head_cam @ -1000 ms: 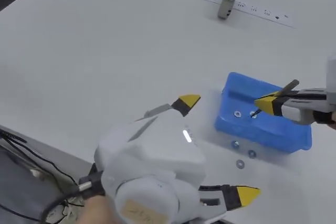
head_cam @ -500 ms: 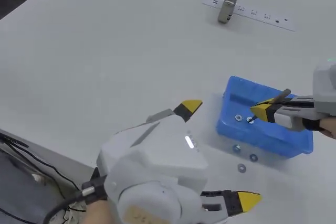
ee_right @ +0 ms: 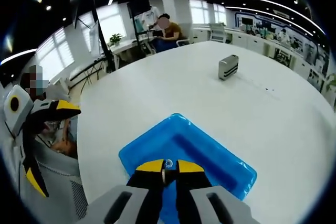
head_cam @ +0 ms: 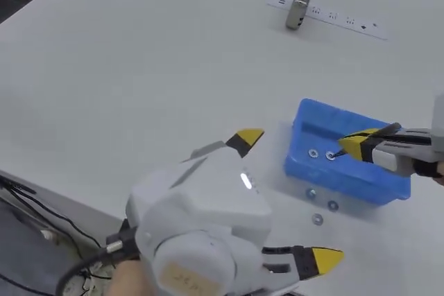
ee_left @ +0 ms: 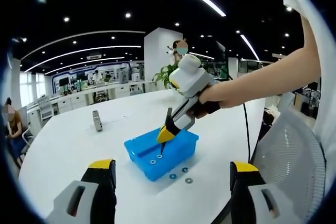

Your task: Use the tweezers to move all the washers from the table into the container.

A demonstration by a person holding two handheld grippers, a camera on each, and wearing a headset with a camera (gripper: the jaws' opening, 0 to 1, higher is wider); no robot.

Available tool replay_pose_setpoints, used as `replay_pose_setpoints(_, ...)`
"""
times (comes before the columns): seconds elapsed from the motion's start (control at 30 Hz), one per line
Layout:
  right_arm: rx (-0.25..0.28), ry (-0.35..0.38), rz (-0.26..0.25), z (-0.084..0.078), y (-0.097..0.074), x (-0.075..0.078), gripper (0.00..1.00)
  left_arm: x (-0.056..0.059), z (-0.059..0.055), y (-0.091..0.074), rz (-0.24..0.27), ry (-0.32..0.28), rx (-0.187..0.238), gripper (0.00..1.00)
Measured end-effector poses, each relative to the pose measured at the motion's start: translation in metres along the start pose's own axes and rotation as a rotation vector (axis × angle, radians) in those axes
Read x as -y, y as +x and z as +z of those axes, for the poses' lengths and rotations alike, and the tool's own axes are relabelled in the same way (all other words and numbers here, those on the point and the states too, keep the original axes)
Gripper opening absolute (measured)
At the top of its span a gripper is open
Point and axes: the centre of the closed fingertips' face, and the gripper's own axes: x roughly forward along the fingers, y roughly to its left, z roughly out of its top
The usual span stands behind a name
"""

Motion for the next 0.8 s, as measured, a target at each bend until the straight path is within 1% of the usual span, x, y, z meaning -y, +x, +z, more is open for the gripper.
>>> replay_pose_setpoints(0.03,0.007,0.005,0.007,0.002,-0.005,-0.004,0.03,0.0,0.002,0.0,-0.002,-0.003,0.009,0.92)
replay_pose_setpoints(0.07,0.012,0.003,0.011,0.003,-0.008,-0.007,0.03,0.0,0.002,0.0,0.0,-0.003,0.01,0.92)
replay_pose_setpoints(0.2,0.047,-0.004,0.041,0.013,-0.023,-0.025,0.03,-0.002,0.0,0.0,0.007,-0.008,0.004,0.92)
replay_pose_setpoints(0.3,0.048,-0.015,0.068,0.013,-0.029,-0.038,0.02,-0.001,-0.001,0.0,0.004,-0.01,0.0,0.91)
replay_pose_setpoints(0.37,0.028,-0.016,0.089,0.008,-0.029,-0.045,0.02,-0.001,-0.001,0.0,0.0,-0.007,-0.003,0.91)
replay_pose_setpoints(0.47,-0.024,-0.023,0.123,-0.009,-0.026,-0.056,0.03,0.001,-0.001,0.001,-0.007,-0.002,-0.004,0.91)
replay_pose_setpoints(0.5,-0.052,-0.025,0.134,-0.018,-0.024,-0.06,0.03,0.001,-0.002,0.001,-0.006,-0.001,-0.006,0.91)
replay_pose_setpoints(0.63,-0.112,-0.022,0.15,-0.046,-0.014,-0.069,0.03,0.0,-0.002,0.001,-0.004,-0.006,-0.006,0.91)
replay_pose_setpoints(0.7,-0.134,-0.029,0.155,-0.055,-0.01,-0.072,0.03,0.0,-0.002,0.001,-0.005,-0.006,-0.007,0.91)
replay_pose_setpoints(0.8,-0.147,-0.046,0.155,-0.06,-0.008,-0.073,0.04,0.0,-0.002,0.001,-0.007,-0.005,-0.006,0.91)
